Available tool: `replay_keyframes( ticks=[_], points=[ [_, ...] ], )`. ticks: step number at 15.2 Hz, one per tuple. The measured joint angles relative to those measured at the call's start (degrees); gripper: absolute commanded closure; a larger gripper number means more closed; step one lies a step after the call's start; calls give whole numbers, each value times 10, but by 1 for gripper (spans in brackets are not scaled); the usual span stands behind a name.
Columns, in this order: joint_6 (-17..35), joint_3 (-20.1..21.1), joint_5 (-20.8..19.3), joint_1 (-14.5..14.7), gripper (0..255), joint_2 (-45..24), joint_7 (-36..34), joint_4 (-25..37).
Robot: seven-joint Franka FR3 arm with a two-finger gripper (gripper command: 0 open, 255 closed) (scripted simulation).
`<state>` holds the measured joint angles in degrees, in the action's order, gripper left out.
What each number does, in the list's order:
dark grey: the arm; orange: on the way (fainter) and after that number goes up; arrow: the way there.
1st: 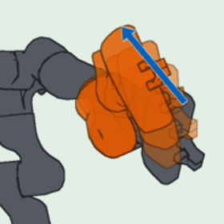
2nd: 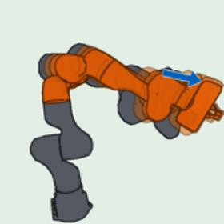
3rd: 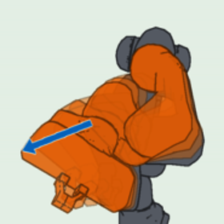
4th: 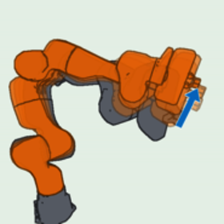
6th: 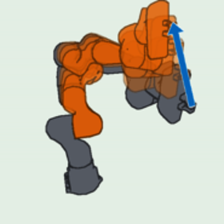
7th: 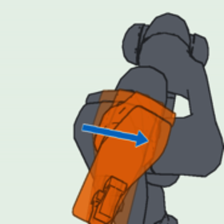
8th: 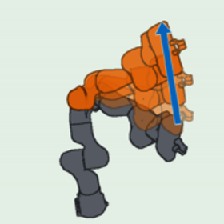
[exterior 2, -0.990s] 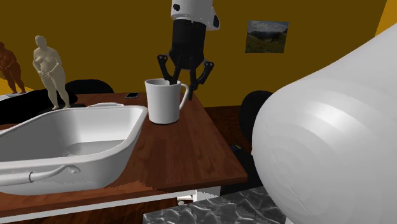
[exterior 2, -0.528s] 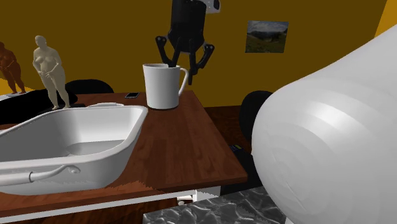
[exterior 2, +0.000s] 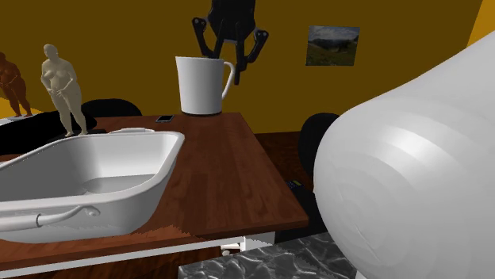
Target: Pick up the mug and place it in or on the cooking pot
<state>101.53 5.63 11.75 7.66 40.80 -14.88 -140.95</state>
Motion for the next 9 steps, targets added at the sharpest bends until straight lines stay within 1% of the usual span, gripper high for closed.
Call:
replay_keyframes(
  ticks=[2,3,9],
  points=[
    [-13,-2,-2,-1,255,-2,-1,16],
    [-16,4,2,2,255,-5,-8,22],
    [-16,67,34,26,255,-35,-82,67]
  ],
)
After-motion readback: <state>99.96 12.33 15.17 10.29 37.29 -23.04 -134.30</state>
